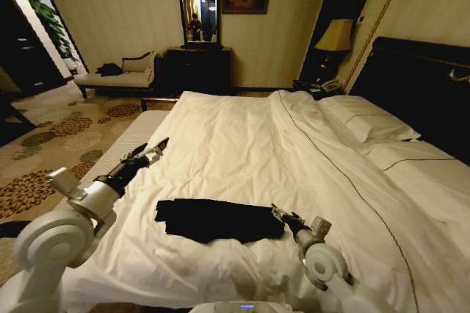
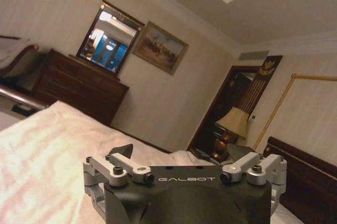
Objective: Fold the clothes on the bed.
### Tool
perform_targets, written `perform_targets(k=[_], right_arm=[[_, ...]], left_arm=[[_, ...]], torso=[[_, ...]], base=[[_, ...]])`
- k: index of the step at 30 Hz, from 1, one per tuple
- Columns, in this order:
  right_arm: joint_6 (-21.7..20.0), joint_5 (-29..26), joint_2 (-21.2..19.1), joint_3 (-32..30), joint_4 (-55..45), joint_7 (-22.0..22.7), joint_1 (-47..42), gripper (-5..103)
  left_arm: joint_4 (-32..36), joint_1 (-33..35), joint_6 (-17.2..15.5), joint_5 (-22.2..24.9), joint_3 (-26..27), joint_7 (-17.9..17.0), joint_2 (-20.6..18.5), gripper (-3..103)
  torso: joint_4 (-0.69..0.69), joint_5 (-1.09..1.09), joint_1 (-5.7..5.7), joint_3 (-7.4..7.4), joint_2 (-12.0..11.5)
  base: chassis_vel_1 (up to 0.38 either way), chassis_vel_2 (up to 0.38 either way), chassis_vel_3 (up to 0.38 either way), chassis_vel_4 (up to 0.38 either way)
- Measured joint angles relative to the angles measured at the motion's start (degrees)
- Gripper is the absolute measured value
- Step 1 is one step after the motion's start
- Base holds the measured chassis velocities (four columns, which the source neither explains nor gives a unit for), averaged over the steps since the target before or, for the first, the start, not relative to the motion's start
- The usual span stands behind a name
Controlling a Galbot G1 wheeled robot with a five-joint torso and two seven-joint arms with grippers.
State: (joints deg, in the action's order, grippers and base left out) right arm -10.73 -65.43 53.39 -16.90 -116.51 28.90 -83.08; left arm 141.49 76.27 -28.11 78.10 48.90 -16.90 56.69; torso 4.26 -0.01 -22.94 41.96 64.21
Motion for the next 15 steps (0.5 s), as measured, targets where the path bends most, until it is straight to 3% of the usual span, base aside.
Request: perform_targets(k=[12,15], right_arm=[[-0.94,-3.04,-0.26,1.43,4.72,-0.76,4.18,101],[-1.07,-3.30,-0.28,1.91,5.49,-1.00,4.72,90]], left_arm=[[-1.19,-0.79,-0.48,-2.99,-2.89,-0.34,0.37,100],[-1.43,-0.98,-0.80,-3.63,-3.09,-0.34,0.31,100]], torso=[[0.00,0.01,0.00,0.00,0.00],[0.00,0.01,0.00,0.00,0.00]], base=[[0.000,0.000,0.000,0.000],[0.000,0.000,0.000,0.000]])
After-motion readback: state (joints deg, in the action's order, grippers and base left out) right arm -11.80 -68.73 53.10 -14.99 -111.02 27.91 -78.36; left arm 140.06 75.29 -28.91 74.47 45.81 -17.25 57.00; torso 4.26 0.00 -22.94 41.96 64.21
